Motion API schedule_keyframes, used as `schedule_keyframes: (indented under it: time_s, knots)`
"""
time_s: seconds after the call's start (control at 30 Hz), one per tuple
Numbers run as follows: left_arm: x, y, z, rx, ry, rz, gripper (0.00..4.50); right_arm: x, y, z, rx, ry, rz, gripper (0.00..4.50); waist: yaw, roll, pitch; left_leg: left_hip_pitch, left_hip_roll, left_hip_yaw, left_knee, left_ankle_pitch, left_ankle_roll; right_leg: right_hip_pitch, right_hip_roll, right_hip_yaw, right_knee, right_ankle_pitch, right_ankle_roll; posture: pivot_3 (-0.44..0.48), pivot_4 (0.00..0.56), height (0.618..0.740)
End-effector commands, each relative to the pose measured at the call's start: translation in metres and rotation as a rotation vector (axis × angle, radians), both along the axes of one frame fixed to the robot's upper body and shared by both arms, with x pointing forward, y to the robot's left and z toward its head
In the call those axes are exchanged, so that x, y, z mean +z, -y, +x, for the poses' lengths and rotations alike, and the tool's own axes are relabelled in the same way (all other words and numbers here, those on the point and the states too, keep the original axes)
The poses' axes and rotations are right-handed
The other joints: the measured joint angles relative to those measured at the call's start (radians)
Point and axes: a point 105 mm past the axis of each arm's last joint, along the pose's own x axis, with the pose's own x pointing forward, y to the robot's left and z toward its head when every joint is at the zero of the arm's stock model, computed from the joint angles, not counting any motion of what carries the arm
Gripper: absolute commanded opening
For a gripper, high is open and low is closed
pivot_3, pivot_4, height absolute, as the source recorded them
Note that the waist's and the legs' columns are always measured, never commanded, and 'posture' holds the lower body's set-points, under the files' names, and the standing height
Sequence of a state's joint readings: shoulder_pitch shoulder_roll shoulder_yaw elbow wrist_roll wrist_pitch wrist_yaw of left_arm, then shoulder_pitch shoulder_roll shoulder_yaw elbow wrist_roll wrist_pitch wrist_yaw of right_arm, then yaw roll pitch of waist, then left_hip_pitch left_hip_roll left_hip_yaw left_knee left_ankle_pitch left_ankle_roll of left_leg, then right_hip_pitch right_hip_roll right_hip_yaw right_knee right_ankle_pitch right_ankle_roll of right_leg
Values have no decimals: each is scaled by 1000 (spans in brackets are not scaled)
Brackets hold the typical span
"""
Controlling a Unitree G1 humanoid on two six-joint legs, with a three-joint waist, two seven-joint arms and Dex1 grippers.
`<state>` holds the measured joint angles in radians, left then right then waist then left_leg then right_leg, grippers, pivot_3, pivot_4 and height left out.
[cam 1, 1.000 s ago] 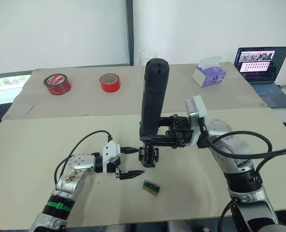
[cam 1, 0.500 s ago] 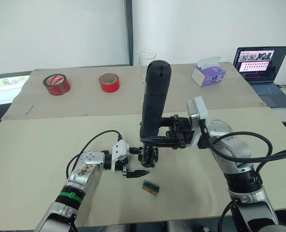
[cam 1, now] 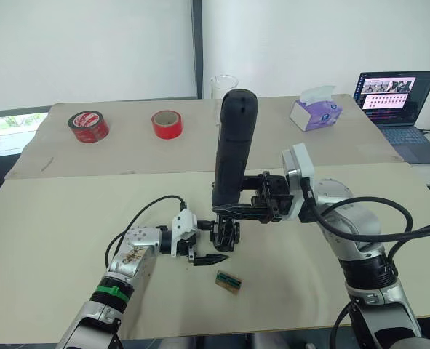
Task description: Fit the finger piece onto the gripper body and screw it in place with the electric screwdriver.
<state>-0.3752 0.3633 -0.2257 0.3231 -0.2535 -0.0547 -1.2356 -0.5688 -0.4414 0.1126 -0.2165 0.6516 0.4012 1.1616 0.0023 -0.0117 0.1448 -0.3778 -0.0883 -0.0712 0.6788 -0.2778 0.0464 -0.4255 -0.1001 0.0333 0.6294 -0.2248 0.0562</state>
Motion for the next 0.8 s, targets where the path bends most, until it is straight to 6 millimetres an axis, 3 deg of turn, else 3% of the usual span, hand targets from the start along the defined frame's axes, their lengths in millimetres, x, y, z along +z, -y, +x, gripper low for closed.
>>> schedule_keyframes:
  time_s: [0.03, 0.13, 0.57, 0.8]
  knots:
    - [2, 0, 0, -9, 21, 7, 3622, 10, 0, -4, -1, 45, 3, 1916, 0, 0, 0, 0, 0, 0, 0, 0, 0, 0, 0, 0, 0, 0, 0, 0, 150, 740]
    - [0, 0, 1, -6, 24, 14, 2289, 9, 0, -2, -9, 42, -4, 1916, -1, 0, 0, 0, 0, 0, 0, 0, 0, 0, 0, 0, 0, 0, 0, 0, 150, 740]
    - [-7, 3, -2, 2, 22, 40, 2293, -8, -8, 5, -53, 4, -39, 1916, 0, 0, 0, 1, 0, 0, 0, 0, 0, 1, 0, 0, 0, 0, 0, 0, 150, 740]
    - [-12, 3, -3, 5, -2, 46, 2293, -30, -13, 9, -55, -52, -79, 1916, -1, 0, -2, 5, 0, 0, -1, 0, 0, 4, 0, 0, 0, 0, 0, 0, 150, 740]
